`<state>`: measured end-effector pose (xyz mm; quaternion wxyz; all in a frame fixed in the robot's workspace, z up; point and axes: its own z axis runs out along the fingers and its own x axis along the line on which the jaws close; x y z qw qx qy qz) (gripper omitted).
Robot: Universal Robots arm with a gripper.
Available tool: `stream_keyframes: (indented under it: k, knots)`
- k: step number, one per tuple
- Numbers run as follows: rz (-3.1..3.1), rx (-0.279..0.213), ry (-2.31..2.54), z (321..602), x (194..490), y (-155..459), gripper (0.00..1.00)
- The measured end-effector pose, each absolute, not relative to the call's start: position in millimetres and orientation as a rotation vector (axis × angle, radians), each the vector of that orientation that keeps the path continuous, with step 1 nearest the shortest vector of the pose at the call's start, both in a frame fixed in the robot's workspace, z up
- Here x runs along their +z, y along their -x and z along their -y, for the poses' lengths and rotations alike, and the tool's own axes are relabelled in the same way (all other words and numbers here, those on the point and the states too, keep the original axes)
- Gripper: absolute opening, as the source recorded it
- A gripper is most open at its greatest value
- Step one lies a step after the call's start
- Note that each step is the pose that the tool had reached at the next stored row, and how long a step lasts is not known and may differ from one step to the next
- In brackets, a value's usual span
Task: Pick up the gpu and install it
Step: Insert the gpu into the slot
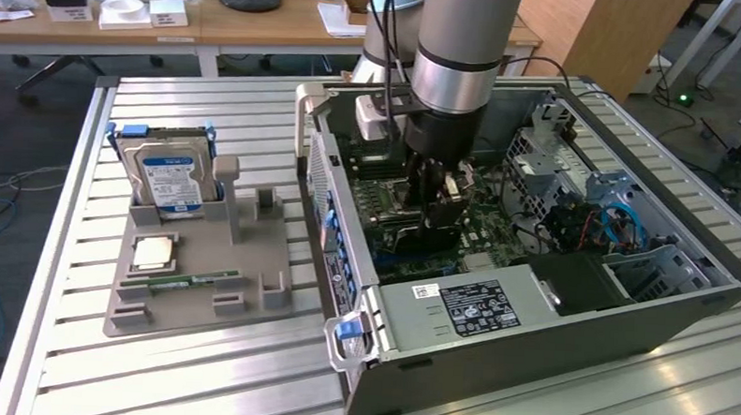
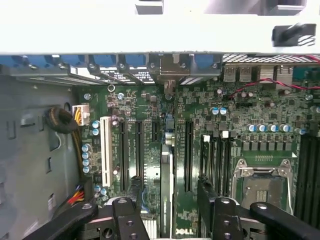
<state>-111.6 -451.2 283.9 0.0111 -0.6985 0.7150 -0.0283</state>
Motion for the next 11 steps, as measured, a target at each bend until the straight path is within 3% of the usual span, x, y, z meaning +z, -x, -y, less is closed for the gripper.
stream_keyframes:
  k: [11]
  knots:
    - [-2.226, -0.098, 2.174, 451, 320, 112, 0.57]
